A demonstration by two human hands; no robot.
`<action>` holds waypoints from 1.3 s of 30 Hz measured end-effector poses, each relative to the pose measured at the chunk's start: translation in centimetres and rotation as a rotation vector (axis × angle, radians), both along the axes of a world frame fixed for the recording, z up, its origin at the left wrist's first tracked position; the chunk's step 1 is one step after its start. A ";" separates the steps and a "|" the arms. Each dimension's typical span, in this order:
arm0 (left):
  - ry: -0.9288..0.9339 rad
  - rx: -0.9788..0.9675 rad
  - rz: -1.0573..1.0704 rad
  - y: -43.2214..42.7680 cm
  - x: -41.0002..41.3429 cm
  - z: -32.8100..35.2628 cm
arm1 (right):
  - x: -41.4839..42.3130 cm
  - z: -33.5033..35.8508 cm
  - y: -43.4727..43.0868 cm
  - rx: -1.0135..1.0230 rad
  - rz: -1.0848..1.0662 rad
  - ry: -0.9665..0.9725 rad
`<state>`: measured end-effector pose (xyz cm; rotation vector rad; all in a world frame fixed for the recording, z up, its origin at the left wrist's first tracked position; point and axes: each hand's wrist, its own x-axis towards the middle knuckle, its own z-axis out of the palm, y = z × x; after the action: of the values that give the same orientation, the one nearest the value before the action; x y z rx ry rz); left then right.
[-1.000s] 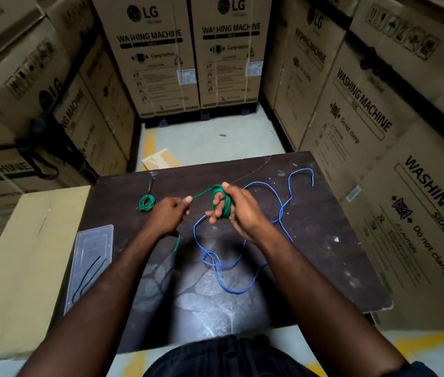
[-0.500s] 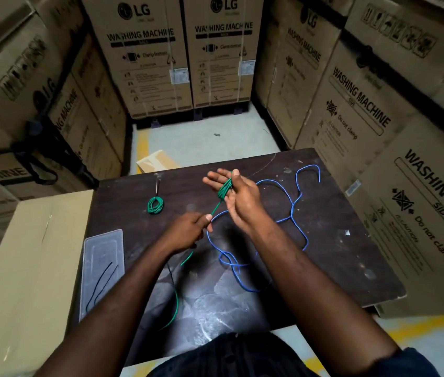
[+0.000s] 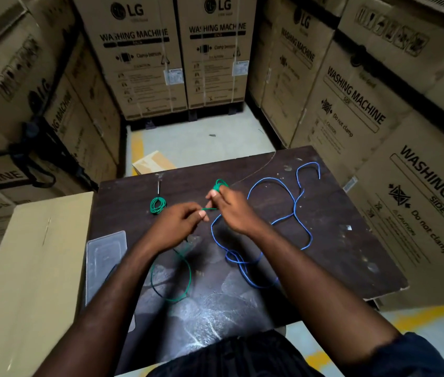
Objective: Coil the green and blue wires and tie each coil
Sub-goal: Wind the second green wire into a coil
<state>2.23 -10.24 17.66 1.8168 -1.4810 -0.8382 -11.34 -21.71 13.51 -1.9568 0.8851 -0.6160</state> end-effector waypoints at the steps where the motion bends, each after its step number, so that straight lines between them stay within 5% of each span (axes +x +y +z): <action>1: -0.051 -0.035 0.007 -0.1 0.4 0.5 | -0.2 0.1 0.1 -0.040 0.039 0.053; 10: 0.057 -0.075 0.048 -0.3 2.2 1.4 | -1.2 1.1 0.7 -0.084 0.216 0.151; 16: 0.088 -0.164 0.143 -0.8 3.6 1.2 | -1.0 1.6 2.8 0.134 0.320 0.090; 25: 0.057 -0.125 0.242 -1.1 4.8 -0.5 | -0.4 3.1 4.2 0.562 0.219 -0.297; 34: 0.476 -0.037 0.125 1.3 3.9 -4.3 | -0.6 6.2 1.8 0.985 -0.091 -0.938; 39: 0.512 0.009 0.074 1.5 3.4 -5.7 | -0.1 5.8 1.0 1.017 -0.148 -1.065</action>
<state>5.60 -8.69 12.00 1.4997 -1.0754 -1.1668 -11.43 -20.69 19.30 -0.4939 0.4599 -0.9067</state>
